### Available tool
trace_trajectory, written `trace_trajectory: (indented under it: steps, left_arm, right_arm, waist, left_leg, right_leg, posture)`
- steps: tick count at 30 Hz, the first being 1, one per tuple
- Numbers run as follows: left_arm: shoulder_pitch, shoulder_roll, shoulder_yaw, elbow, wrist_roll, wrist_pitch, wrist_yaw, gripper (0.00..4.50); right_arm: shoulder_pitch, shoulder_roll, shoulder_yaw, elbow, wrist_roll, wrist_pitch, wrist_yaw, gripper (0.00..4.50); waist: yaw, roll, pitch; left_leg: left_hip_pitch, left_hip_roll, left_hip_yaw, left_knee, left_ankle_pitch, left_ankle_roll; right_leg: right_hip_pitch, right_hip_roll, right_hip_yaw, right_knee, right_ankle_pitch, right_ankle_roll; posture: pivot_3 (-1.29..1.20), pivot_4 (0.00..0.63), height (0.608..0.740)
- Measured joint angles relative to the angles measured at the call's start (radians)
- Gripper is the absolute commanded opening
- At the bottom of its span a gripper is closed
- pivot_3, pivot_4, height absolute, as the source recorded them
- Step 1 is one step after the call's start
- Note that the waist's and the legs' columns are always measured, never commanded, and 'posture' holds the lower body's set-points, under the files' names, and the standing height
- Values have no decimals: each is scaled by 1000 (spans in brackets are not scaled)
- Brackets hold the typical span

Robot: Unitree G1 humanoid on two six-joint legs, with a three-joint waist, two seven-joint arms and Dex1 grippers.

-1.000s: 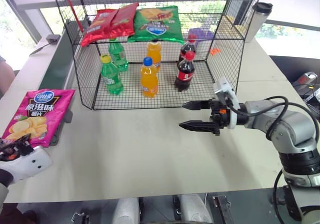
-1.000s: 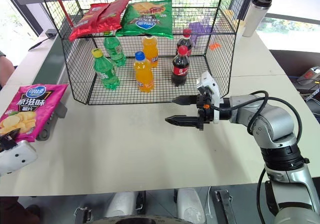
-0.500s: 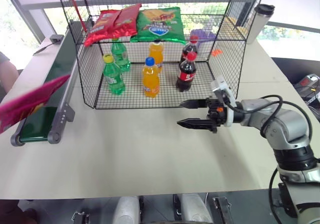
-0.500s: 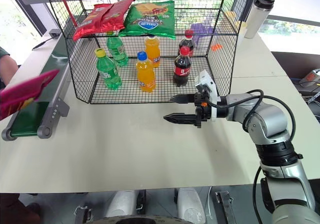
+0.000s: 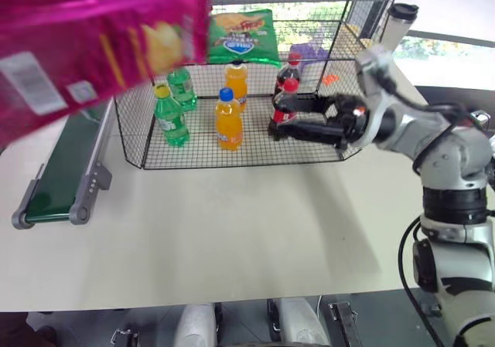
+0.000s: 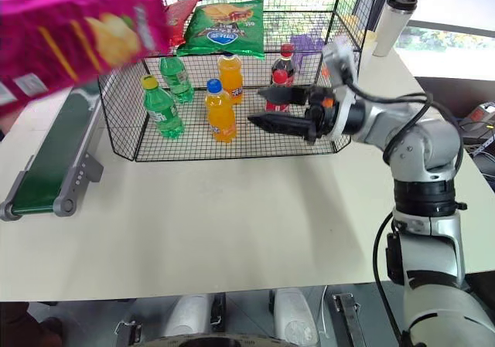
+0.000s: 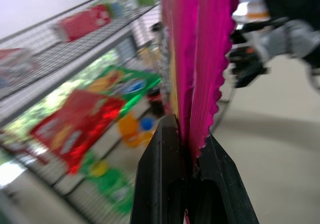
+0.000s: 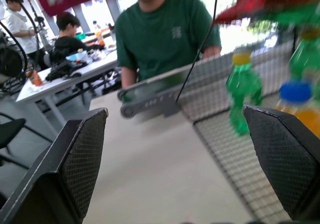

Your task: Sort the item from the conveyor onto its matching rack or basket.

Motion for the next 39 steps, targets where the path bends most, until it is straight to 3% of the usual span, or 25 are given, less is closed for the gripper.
trace_trajectory:
  steps: [7, 12, 26, 34, 37, 39]
  left_arm:
    - [-184, -80, -365, 23, -54, -147, 12, 40]
    - [-289, -122, -515, 38, -28, -184, -19, 40]
    - [-357, -146, -606, 40, 44, -181, -95, 40]
    - [-358, -220, -667, 9, 65, -180, -102, 40]
    - [-360, -237, -684, 1, 79, -181, -110, 0]
    - [-362, -252, -694, 1, 92, -184, -112, 0]
  right_arm:
    - [-57, -56, 13, 91, -105, -118, 70, 4500]
    - [-56, -44, -11, 58, -24, -45, 85, 4500]
    - [-126, 13, -54, 53, 82, 26, 73, 4500]
    - [-129, 36, -60, -32, 151, 86, 45, 4500]
    - [-130, 52, -54, -32, 159, 92, 31, 3720]
    - [-130, 65, -52, -32, 170, 100, 25, 2741]
  waist:
    - [-7, 0, 0]
    - [-7, 0, 0]
    - [-6, 0, 1]
    - [-4, 0, 1]
    - [-5, 0, 1]
    - [-5, 0, 1]
  left_leg:
    - [-1, -1, 3, 1, 0, 0]
    - [-3, -1, 4, 1, 0, 0]
    - [-3, -1, 5, 2, 0, 0]
    - [-3, 0, 5, 2, 0, 0]
    - [-3, 0, 5, 2, 0, 0]
    - [-3, 0, 5, 2, 0, 0]
  right_leg:
    - [-2, 1, 4, 0, 0, 0]
    - [-6, 2, 6, 2, 1, 2]
    - [-7, 2, 7, 5, 1, 2]
    - [-8, 2, 8, 6, 1, 2]
    - [-8, 3, 8, 6, 1, 2]
    - [-8, 3, 8, 6, 1, 2]
  posture:
    - [0, 150, 740]
    - [0, 150, 740]
    - [0, 150, 740]
    - [0, 150, 740]
    - [0, 150, 740]
    - [0, 150, 740]
